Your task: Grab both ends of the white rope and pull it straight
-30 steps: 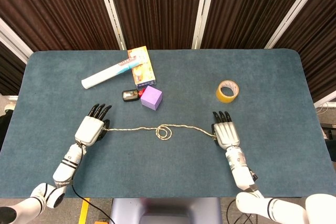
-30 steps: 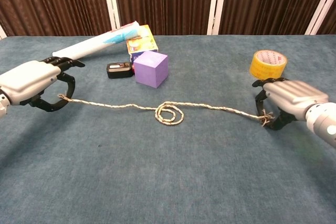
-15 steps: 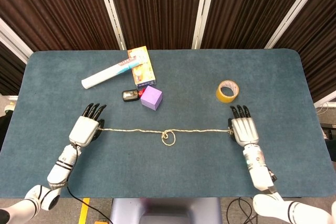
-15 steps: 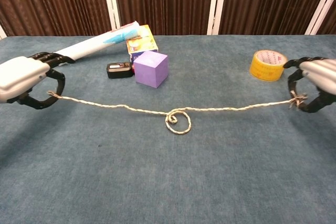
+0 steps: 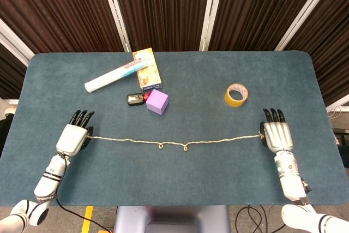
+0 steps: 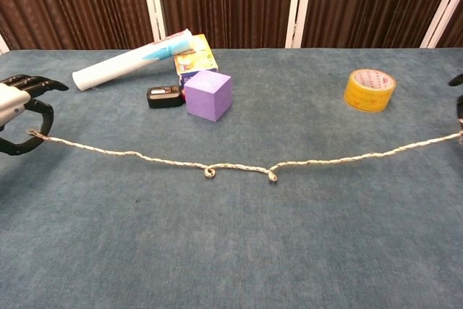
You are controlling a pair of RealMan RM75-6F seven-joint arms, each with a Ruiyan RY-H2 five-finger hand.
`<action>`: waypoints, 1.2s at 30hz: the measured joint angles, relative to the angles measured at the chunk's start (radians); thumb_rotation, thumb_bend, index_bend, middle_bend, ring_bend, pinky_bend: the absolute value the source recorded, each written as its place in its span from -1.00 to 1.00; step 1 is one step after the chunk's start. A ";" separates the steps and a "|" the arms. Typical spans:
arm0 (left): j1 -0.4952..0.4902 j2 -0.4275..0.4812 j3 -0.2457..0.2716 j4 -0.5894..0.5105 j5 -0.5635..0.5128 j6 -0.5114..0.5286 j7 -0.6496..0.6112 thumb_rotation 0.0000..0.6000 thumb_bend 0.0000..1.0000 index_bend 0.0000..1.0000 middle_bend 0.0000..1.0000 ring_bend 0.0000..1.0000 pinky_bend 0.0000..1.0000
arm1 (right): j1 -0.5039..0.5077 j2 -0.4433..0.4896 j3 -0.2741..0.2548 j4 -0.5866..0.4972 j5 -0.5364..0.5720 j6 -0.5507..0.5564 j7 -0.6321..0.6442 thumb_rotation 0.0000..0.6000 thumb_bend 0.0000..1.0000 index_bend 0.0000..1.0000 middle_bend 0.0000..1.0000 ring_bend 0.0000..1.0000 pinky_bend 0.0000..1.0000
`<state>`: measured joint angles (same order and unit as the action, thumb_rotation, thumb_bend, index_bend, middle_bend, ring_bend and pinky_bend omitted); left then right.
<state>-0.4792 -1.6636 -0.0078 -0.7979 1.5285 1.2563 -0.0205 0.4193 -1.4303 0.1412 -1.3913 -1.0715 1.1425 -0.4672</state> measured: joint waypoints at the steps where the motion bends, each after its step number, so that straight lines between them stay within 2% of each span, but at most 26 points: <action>1: 0.002 0.002 0.001 0.002 0.000 0.002 -0.001 1.00 -0.13 0.28 -0.85 -1.00 -0.85 | -0.003 0.003 -0.002 0.004 0.001 -0.001 0.004 1.00 0.18 0.61 -0.63 -1.00 -1.00; 14: 0.031 0.014 0.008 0.034 -0.008 -0.012 -0.021 1.00 -0.13 0.28 -0.85 -1.00 -0.85 | -0.030 0.026 0.001 0.075 0.025 -0.025 0.079 1.00 0.17 0.61 -0.63 -1.00 -1.00; 36: 0.044 0.024 0.017 0.016 -0.006 -0.046 0.003 1.00 -0.13 0.27 -0.85 -1.00 -0.85 | -0.054 0.029 0.004 0.176 0.042 -0.082 0.159 1.00 0.17 0.61 -0.63 -1.00 -1.00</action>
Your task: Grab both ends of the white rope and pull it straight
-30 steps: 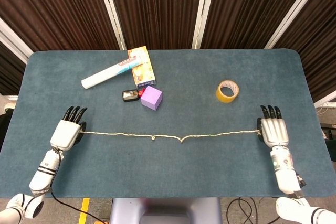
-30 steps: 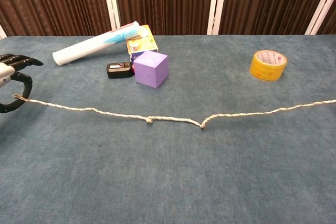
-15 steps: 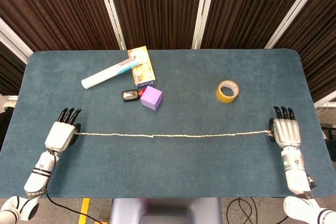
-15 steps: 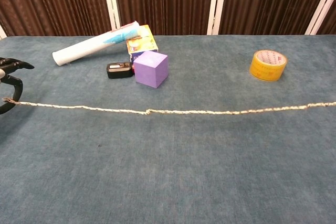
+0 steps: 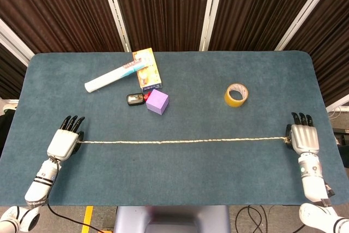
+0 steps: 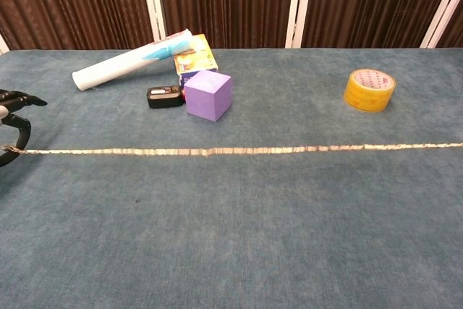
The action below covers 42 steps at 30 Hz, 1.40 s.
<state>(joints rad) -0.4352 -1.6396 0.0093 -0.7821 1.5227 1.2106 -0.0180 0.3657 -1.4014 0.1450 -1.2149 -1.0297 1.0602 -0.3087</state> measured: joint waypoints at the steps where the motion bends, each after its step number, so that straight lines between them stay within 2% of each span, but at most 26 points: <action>1: 0.000 -0.001 0.001 -0.001 0.000 -0.002 0.000 1.00 -0.13 0.27 -0.85 -1.00 -0.85 | -0.001 0.000 -0.001 0.003 0.000 -0.003 0.003 1.00 0.17 0.61 -0.63 -1.00 -1.00; 11: -0.006 -0.030 0.008 0.018 0.009 -0.024 0.002 1.00 -0.13 0.18 -0.85 -1.00 -0.85 | -0.005 -0.020 -0.013 0.037 -0.017 -0.023 0.017 1.00 0.17 0.59 -0.63 -1.00 -1.00; 13: -0.008 -0.036 0.009 0.028 0.010 -0.030 0.000 1.00 -0.13 0.10 -0.85 -1.00 -0.85 | -0.005 -0.026 -0.015 0.047 -0.016 -0.028 0.017 1.00 0.17 0.54 -0.63 -1.00 -1.00; 15: -0.008 -0.042 0.010 0.036 0.010 -0.034 -0.003 1.00 -0.13 -0.06 -0.86 -1.00 -0.85 | -0.006 -0.029 -0.016 0.055 -0.015 -0.036 0.016 1.00 0.17 0.43 -0.63 -1.00 -1.00; 18: -0.008 -0.046 0.012 0.046 0.010 -0.041 -0.011 1.00 -0.13 -0.49 -0.88 -1.00 -0.85 | -0.006 -0.027 -0.020 0.056 -0.005 -0.051 0.003 1.00 0.17 -0.01 -0.65 -1.00 -1.00; 20: -0.007 -0.047 0.012 0.051 0.009 -0.044 -0.015 1.00 -0.13 -0.81 -0.91 -1.00 -0.85 | -0.005 -0.024 -0.022 0.054 0.005 -0.064 -0.011 1.00 0.17 -0.49 -0.75 -1.00 -1.00; 21: -0.006 -0.047 0.012 0.052 0.007 -0.047 -0.016 1.00 -0.13 -0.91 -0.92 -1.00 -0.85 | -0.004 -0.022 -0.023 0.052 0.014 -0.073 -0.022 1.00 0.17 -0.76 -0.82 -1.00 -1.00; 23: -0.005 -0.045 0.012 0.051 0.005 -0.053 -0.017 1.00 -0.13 -1.00 -0.95 -1.00 -0.85 | -0.003 -0.017 -0.025 0.047 0.029 -0.086 -0.040 1.00 0.17 -0.98 -0.92 -1.00 -1.00; 29: 0.001 -0.027 0.009 0.030 -0.006 -0.062 -0.012 1.00 -0.13 -1.00 -1.00 -1.00 -0.85 | 0.001 0.005 -0.029 0.013 0.050 -0.099 -0.072 1.00 0.09 -1.00 -1.00 -1.00 -1.00; 35: 0.014 0.021 0.002 -0.030 -0.013 -0.042 -0.024 1.00 -0.17 -1.00 -1.00 -1.00 -0.85 | -0.007 0.047 -0.033 -0.046 0.052 -0.076 -0.095 1.00 -0.24 -1.00 -1.00 -1.00 -1.00; 38: 0.027 0.062 -0.001 -0.086 -0.011 -0.011 -0.051 1.00 -0.17 -1.00 -1.00 -1.00 -0.84 | -0.022 0.081 -0.037 -0.102 0.036 -0.042 -0.091 1.00 -0.34 -1.00 -1.00 -1.00 -1.00; 42: 0.058 0.135 -0.001 -0.203 0.001 0.068 -0.093 1.00 -0.17 -1.00 -1.00 -1.00 -0.84 | -0.069 0.140 -0.049 -0.209 -0.028 0.063 -0.057 1.00 -0.38 -1.00 -1.00 -1.00 -1.00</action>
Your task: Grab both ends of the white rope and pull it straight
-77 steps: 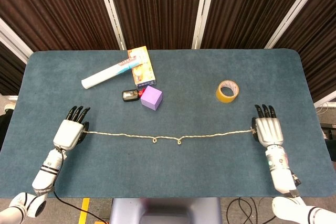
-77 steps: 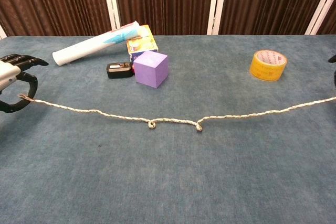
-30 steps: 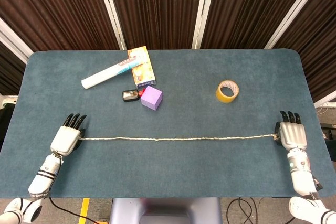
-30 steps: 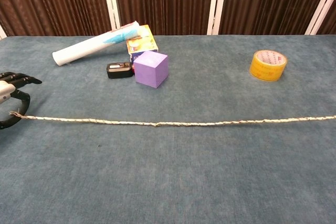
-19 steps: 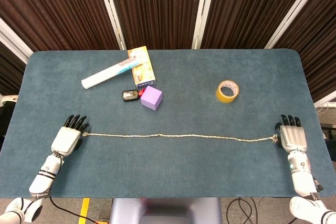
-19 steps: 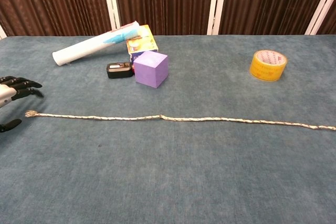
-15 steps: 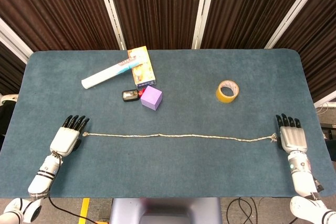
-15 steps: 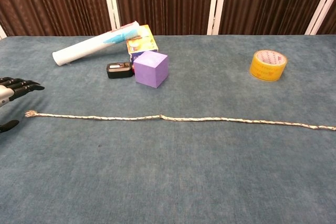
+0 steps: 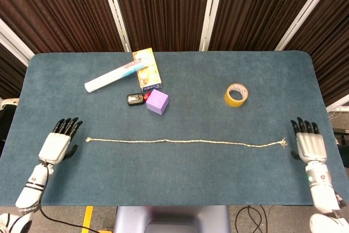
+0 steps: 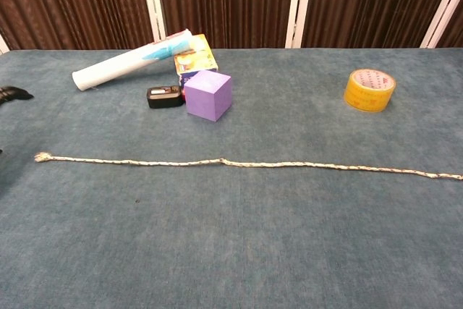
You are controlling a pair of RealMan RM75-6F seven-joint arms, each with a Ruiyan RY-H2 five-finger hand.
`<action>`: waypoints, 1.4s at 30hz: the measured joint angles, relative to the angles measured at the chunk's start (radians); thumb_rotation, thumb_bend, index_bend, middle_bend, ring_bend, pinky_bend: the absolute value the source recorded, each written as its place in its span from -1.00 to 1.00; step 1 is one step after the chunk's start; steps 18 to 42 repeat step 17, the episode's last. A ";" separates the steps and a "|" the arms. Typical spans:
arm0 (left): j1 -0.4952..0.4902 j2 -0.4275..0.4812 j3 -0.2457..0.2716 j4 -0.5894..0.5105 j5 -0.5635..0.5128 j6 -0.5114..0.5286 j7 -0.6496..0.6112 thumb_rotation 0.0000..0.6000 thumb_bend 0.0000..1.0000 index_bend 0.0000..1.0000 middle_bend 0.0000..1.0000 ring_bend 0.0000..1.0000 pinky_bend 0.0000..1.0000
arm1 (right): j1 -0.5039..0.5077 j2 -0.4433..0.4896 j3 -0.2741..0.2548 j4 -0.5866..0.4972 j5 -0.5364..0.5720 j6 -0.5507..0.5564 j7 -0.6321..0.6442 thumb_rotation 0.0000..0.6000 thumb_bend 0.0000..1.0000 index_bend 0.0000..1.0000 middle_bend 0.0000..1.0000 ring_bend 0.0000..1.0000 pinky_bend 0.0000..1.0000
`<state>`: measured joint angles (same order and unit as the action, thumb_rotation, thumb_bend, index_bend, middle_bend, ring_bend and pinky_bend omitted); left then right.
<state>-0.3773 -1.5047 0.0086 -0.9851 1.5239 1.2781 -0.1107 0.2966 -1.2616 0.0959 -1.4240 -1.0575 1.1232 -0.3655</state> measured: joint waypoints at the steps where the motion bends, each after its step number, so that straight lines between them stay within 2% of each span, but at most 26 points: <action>1: 0.010 0.018 0.002 -0.032 0.005 0.023 -0.008 1.00 -0.17 -1.00 -1.00 -1.00 -0.84 | -0.014 0.013 -0.005 -0.023 -0.023 0.032 0.009 1.00 -0.39 -1.00 -1.00 -1.00 -1.00; 5: 0.083 0.100 0.024 -0.184 0.037 0.163 -0.010 1.00 -0.18 -1.00 -1.00 -1.00 -0.84 | -0.099 0.069 -0.047 -0.119 -0.159 0.210 0.050 1.00 -0.41 -1.00 -1.00 -1.00 -1.00; 9: 0.213 0.173 0.070 -0.325 0.070 0.324 0.088 1.00 -0.18 -1.00 -1.00 -1.00 -0.84 | -0.228 0.131 -0.120 -0.198 -0.327 0.432 0.083 1.00 -0.41 -1.00 -1.00 -1.00 -1.00; 13: 0.279 0.224 0.111 -0.403 0.121 0.394 0.195 1.00 -0.18 -1.00 -1.00 -1.00 -0.84 | -0.335 0.196 -0.183 -0.269 -0.451 0.554 0.101 1.00 -0.40 -1.00 -1.00 -1.00 -1.00; 17: 0.310 0.266 0.127 -0.443 0.145 0.409 0.196 1.00 -0.18 -1.00 -1.00 -1.00 -0.84 | -0.362 0.238 -0.206 -0.309 -0.469 0.557 0.114 1.00 -0.40 -1.00 -1.00 -1.00 -1.00; 42: 0.310 0.266 0.127 -0.443 0.145 0.409 0.196 1.00 -0.18 -1.00 -1.00 -1.00 -0.84 | -0.362 0.238 -0.206 -0.309 -0.469 0.557 0.114 1.00 -0.40 -1.00 -1.00 -1.00 -1.00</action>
